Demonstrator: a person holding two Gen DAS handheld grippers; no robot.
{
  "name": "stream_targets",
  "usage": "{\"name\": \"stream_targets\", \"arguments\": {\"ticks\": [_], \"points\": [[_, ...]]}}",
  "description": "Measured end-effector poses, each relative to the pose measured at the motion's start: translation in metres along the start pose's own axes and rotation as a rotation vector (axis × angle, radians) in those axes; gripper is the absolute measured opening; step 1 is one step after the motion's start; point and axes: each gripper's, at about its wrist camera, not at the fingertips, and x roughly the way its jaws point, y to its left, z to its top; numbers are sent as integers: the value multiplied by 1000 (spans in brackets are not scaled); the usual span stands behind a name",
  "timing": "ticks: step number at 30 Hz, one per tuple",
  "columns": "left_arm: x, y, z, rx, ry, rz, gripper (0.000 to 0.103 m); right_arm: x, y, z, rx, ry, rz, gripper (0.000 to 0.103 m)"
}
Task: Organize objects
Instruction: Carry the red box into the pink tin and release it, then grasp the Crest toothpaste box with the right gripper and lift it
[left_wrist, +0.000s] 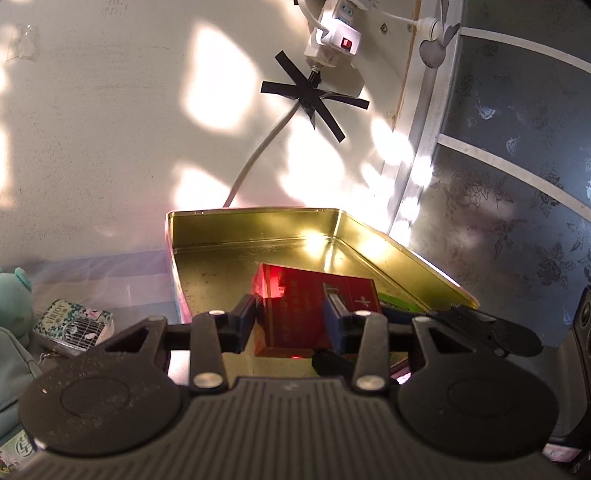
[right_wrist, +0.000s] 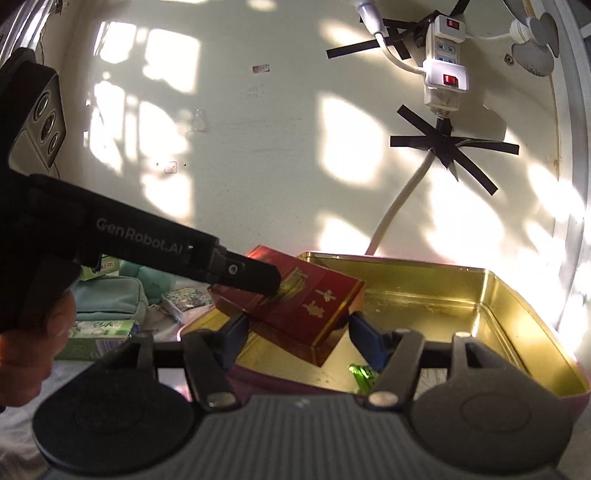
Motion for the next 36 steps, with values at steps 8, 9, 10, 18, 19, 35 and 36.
{"name": "stream_targets", "arguments": {"ticks": [8, 9, 10, 18, 19, 35, 36], "points": [[11, -2, -12, -16, 19, 66, 45, 1, -12, -12, 57, -1, -17, 76], [7, -2, -12, -28, 18, 72, 45, 0, -14, -12, 71, -5, -13, 75], [1, -2, -13, -42, 8, 76, 45, -2, -14, -13, 74, -18, -14, 75], [-82, 9, -55, -43, -48, 120, 49, -30, 11, -13, -12, -146, 16, 75], [-92, 14, -64, -48, -41, 137, 49, -31, 15, -13, -16, -155, 53, 75], [-220, 151, -127, -481, -84, 459, 49, 22, 137, -11, -156, 123, 410, 78], [-221, 154, -127, -496, -88, 455, 49, 31, 140, -8, -134, 137, 409, 78]]}}
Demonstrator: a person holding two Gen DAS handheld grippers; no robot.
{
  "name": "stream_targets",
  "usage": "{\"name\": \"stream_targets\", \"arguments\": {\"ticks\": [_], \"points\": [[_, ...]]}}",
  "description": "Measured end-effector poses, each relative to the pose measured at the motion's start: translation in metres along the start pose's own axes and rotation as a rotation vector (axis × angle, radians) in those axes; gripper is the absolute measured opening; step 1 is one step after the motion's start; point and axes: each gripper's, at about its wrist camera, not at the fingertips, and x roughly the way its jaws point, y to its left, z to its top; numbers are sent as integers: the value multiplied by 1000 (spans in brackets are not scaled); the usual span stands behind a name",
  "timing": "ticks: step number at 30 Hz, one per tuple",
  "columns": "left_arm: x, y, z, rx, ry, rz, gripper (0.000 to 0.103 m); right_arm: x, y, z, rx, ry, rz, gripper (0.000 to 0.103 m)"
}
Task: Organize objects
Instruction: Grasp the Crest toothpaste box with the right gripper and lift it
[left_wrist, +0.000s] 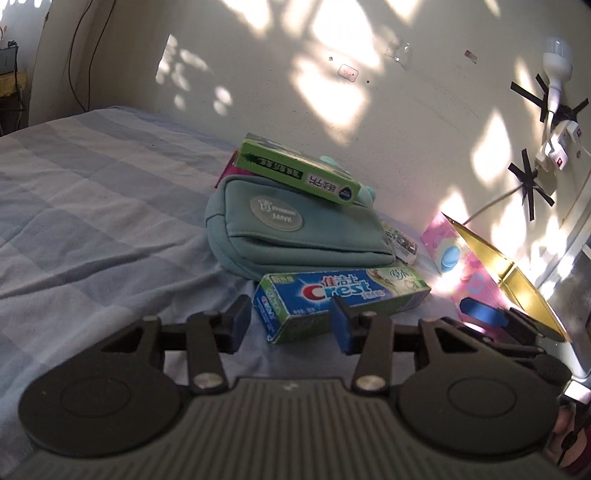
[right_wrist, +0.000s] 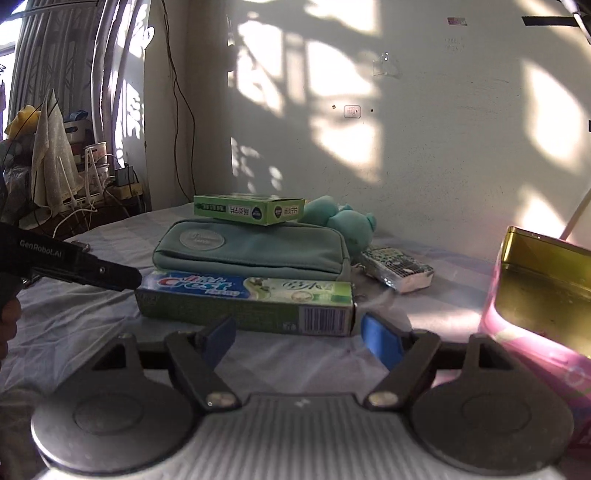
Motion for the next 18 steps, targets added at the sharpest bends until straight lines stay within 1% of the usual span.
{"name": "stream_targets", "arguments": {"ticks": [3, 6, 8, 9, 10, 12, 13, 16, 18], "points": [[7, 3, 3, -10, 6, 1, 49, 20, -8, 14, 91, 7, 0, 79], [18, 4, 2, -4, 21, -6, 47, 43, -14, 25, 151, 37, -20, 79], [25, 4, 1, -2, 26, -5, 49, 58, -17, 27, 171, 72, -38, 79], [26, 5, 0, -8, 22, -10, 49, 65, -19, 25, 179, 98, -36, 79], [26, 6, 0, -14, 22, -13, 49, 68, -22, 22, 205, 105, -29, 79], [25, 8, 1, -25, 32, -32, 47, 66, -30, 17, 293, 120, 21, 76], [24, 6, 0, -13, 35, -33, 47, 63, -31, 16, 307, 123, 21, 75], [16, -2, -5, 43, 33, -30, 47, 43, -22, 8, 281, 128, 19, 75], [12, -6, -8, 60, 41, -46, 47, 22, -13, 0, 248, 125, 11, 75]]}}
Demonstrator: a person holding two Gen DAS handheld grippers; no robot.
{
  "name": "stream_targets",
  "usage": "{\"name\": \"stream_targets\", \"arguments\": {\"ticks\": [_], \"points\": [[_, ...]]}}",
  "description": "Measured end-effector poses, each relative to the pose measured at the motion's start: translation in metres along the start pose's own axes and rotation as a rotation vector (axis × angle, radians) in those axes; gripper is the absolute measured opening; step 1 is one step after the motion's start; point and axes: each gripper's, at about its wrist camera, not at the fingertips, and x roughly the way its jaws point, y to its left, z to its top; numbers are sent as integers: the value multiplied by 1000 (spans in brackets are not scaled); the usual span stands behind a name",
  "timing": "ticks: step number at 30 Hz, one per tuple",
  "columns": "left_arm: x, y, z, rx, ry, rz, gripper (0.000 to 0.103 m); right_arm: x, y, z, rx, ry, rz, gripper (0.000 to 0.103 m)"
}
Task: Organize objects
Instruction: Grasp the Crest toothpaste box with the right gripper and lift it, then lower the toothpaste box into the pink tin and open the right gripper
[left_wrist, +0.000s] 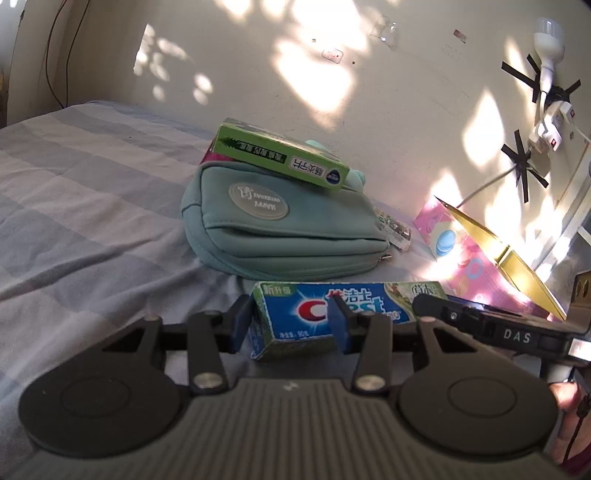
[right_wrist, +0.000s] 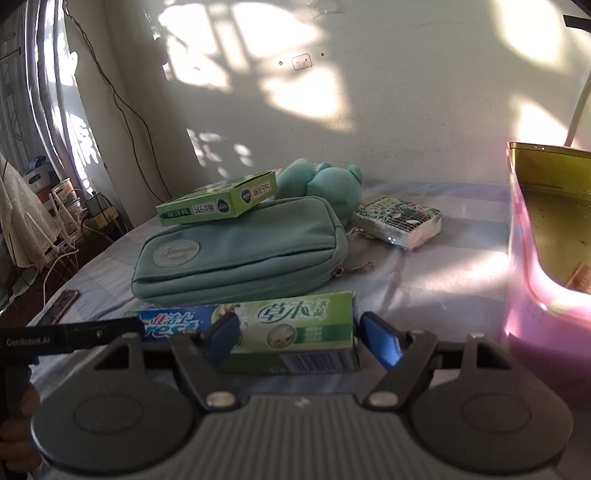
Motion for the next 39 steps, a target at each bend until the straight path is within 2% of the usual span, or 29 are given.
{"name": "stream_targets", "arguments": {"ticks": [5, 14, 16, 20, 22, 25, 27, 30, 31, 36, 39], "points": [[-1, -20, -9, 29, 45, -74, 46, -51, 6, -33, -52, -8, -37, 79], [9, -77, -32, 145, 131, -222, 48, -127, -24, -77, -6, -29, -159, 81], [12, -79, -32, 146, 136, -217, 52, -133, -29, -81, 2, -28, -154, 79], [13, -74, -29, 111, 153, -202, 53, -130, -28, -84, -50, -6, -197, 80], [11, -73, -28, 115, 159, -196, 53, -127, -27, -83, -76, 6, -183, 80], [15, -75, -29, 124, 185, -235, 54, -117, -24, -82, -115, 36, -183, 82], [17, -78, -30, 129, 177, -226, 54, -113, -23, -82, -129, 33, -196, 81], [15, -86, -25, 148, 170, -218, 52, -115, -23, -82, -133, 16, -225, 72], [13, -89, -21, 150, 158, -227, 52, -118, -25, -81, -122, 5, -222, 71], [1, -124, 15, 210, 26, -296, 52, -152, -24, -59, -159, -146, -281, 71], [9, -155, 37, 246, -27, -339, 52, -168, -32, -39, -188, -242, -350, 72]]}}
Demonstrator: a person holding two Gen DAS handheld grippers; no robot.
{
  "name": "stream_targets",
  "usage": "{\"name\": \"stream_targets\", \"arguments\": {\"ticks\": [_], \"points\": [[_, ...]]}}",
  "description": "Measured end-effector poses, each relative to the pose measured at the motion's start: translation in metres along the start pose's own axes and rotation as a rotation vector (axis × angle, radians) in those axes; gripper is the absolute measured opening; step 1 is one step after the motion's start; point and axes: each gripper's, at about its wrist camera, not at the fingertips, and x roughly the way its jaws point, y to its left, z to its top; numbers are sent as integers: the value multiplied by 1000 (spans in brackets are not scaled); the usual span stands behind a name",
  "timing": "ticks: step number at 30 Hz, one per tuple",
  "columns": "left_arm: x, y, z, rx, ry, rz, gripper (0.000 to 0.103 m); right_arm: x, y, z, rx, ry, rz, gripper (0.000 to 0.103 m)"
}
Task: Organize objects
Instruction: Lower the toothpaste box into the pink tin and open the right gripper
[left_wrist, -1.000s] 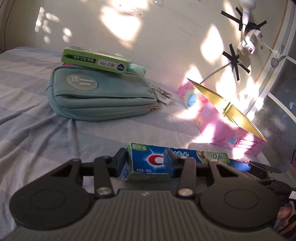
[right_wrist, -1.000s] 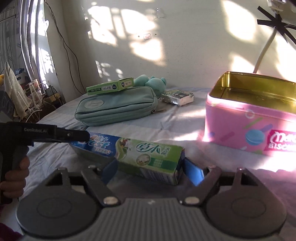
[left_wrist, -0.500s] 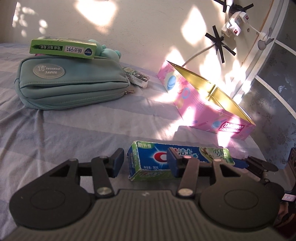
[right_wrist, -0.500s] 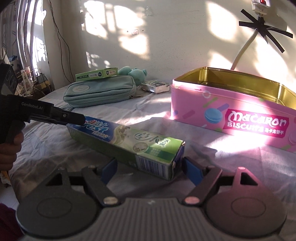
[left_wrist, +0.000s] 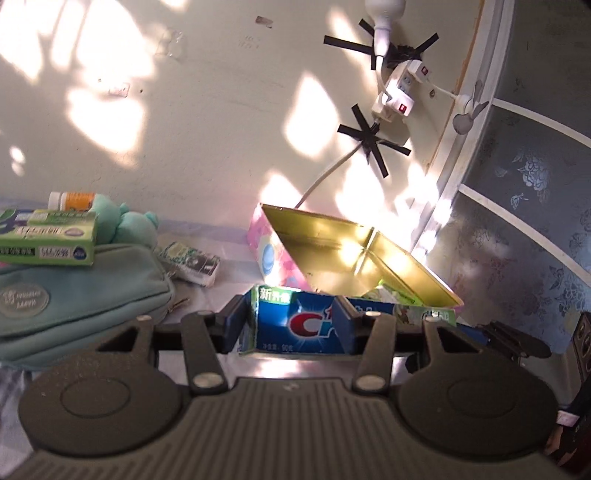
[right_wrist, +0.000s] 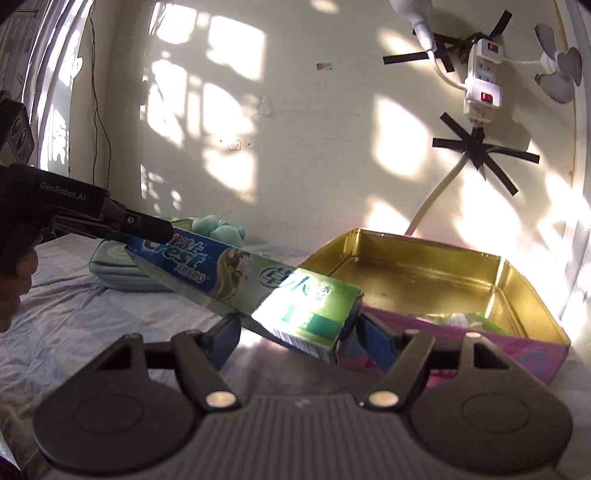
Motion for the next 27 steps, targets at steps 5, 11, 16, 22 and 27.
{"name": "stream_targets", "arguments": {"ticks": [5, 11, 16, 22, 27], "points": [[53, -35, 26, 80, -38, -25, 53, 18, -38, 15, -1, -33, -125, 72], [115, -53, 40, 84, 10, -49, 53, 45, -101, 14, 37, 6, -198, 72], [155, -60, 40, 106, 58, -39, 53, 75, -137, 4, 49, 81, -238, 72], [185, -65, 30, 122, 121, 44, 55, 97, -153, -8, 119, 75, -302, 79], [176, -79, 17, 215, 124, 127, 55, 88, -146, -9, 113, 43, -311, 79]]}}
